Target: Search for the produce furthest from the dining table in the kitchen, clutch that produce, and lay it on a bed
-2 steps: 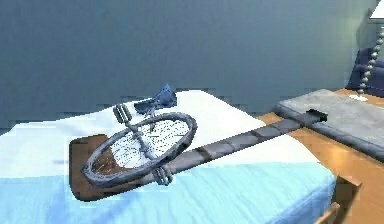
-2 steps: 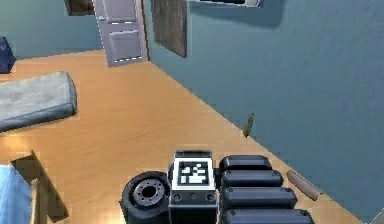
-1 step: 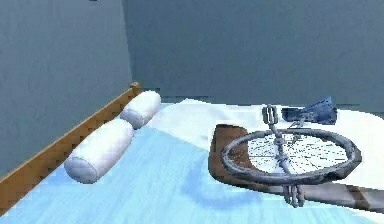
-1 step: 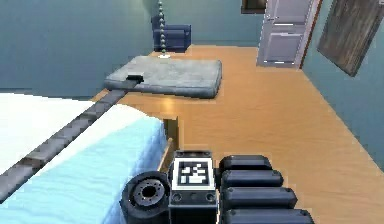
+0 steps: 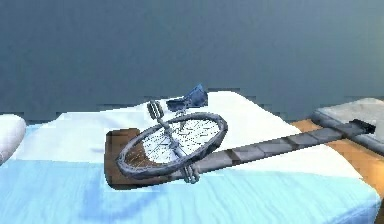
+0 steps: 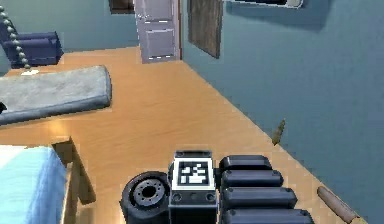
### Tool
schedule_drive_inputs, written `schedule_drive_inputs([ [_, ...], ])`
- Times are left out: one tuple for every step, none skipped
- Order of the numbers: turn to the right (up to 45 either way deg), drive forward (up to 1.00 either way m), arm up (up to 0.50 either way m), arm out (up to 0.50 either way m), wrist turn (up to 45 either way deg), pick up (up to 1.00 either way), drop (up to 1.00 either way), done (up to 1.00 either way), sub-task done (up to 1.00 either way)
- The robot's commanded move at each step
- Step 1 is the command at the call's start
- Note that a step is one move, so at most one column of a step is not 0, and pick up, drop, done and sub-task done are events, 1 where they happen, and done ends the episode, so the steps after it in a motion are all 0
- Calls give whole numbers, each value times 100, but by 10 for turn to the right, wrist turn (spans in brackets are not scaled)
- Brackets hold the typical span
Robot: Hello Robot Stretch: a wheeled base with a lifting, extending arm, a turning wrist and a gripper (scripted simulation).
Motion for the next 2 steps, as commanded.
schedule_drive_inputs([
  [300, 0, 0, 0, 0, 0, 0, 0, 0],
  [0, 10, 0, 0, 0, 0, 0, 0, 0],
])
